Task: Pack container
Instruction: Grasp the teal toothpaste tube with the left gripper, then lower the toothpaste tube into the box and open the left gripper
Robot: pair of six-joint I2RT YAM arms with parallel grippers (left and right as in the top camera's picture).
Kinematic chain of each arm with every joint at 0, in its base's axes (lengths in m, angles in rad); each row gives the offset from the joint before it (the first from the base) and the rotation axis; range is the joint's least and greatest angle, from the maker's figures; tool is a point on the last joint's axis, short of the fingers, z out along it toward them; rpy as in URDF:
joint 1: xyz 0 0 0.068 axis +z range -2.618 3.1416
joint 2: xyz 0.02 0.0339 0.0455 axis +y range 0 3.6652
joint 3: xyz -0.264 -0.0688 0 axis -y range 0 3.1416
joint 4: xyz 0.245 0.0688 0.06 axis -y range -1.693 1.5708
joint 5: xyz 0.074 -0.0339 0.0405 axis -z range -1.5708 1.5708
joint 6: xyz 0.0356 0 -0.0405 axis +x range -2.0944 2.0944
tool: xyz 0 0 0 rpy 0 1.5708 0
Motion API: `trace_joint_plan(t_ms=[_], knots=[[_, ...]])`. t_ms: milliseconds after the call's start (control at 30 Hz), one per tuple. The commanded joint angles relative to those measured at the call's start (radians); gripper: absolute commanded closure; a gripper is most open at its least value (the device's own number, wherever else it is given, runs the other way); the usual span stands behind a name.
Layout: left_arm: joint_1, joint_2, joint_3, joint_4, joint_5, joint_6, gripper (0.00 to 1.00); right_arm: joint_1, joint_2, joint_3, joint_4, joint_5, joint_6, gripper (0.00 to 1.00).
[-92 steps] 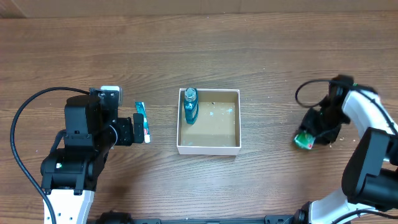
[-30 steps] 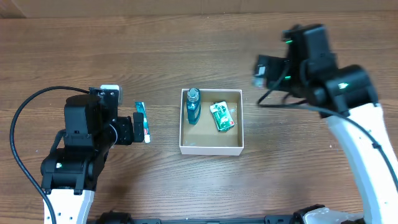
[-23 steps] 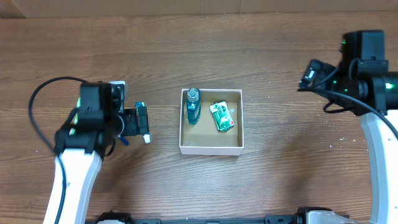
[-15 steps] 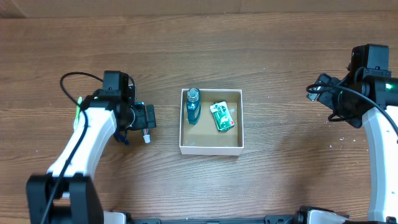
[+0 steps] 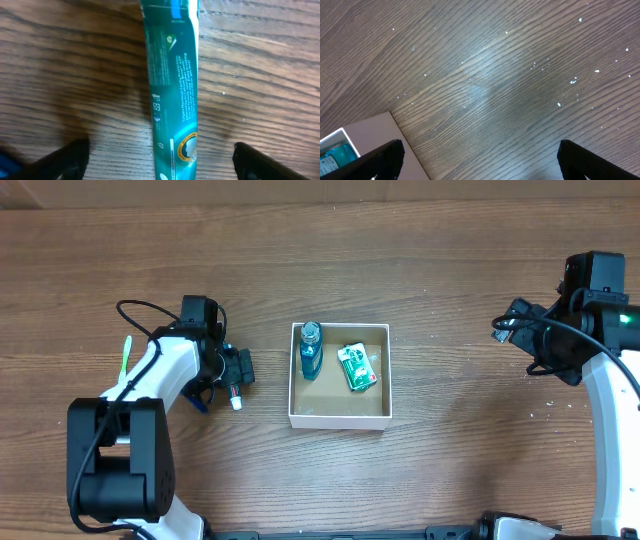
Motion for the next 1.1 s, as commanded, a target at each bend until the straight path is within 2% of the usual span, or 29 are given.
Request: trace_joint_plan(t_ms=[0, 100, 233, 300, 400, 433, 533, 700, 800, 900, 1000, 1067], knots=[[-0.001, 0.036, 0.008, -0.013, 0.002, -0.019, 0.4, -0.003, -0.006, -0.003, 0.004, -0.002, -0.005, 0.0], [-0.001, 0.036, 0.008, -0.04, 0.006, -0.019, 0.68, -0.003, -0.006, -0.003, 0.004, -0.002, -0.005, 0.0], [-0.001, 0.035, 0.008, -0.048, 0.006, -0.018, 0.67, -0.003, -0.006, -0.003, 0.004, -0.002, -0.005, 0.0], [-0.001, 0.03, 0.01, -0.048, 0.005, -0.018, 0.74, -0.003, -0.006, -0.003, 0.003, -0.002, -0.005, 0.0], [-0.001, 0.002, 0.029, -0.05, 0.004, -0.017, 0.91, -0.003, -0.006, -0.003, 0.003, -0.002, -0.005, 0.0], [-0.001, -0.019, 0.039, -0.052, 0.004, -0.017, 0.92, -0.003, -0.006, -0.003, 0.003, -0.002, -0.005, 0.0], [-0.002, -0.095, 0.075, -0.067, 0.004, -0.017, 0.94, -0.003, -0.006, -0.003, 0.003, -0.002, -0.005, 0.0], [-0.04, -0.343, 0.191, -0.165, 0.005, -0.006, 0.94, -0.003, -0.006, -0.003, 0.004, -0.002, -0.005, 0.0], [-0.153, -0.476, 0.235, -0.181, 0.005, 0.109, 0.96, -0.003, -0.006, -0.003, 0.005, -0.002, -0.005, 0.0], [-0.34, -0.567, 0.237, -0.158, 0.003, 0.299, 0.96, -0.003, -0.006, -0.003, 0.005, -0.002, -0.005, 0.0], [-0.492, -0.554, 0.232, -0.16, 0.002, 0.481, 0.96, -0.003, -0.006, -0.003, 0.005, -0.002, -0.005, 0.0], [-0.559, -0.501, 0.228, -0.161, 0.005, 0.537, 0.96, -0.003, -0.006, -0.003, 0.005, -0.002, -0.005, 0.0]])
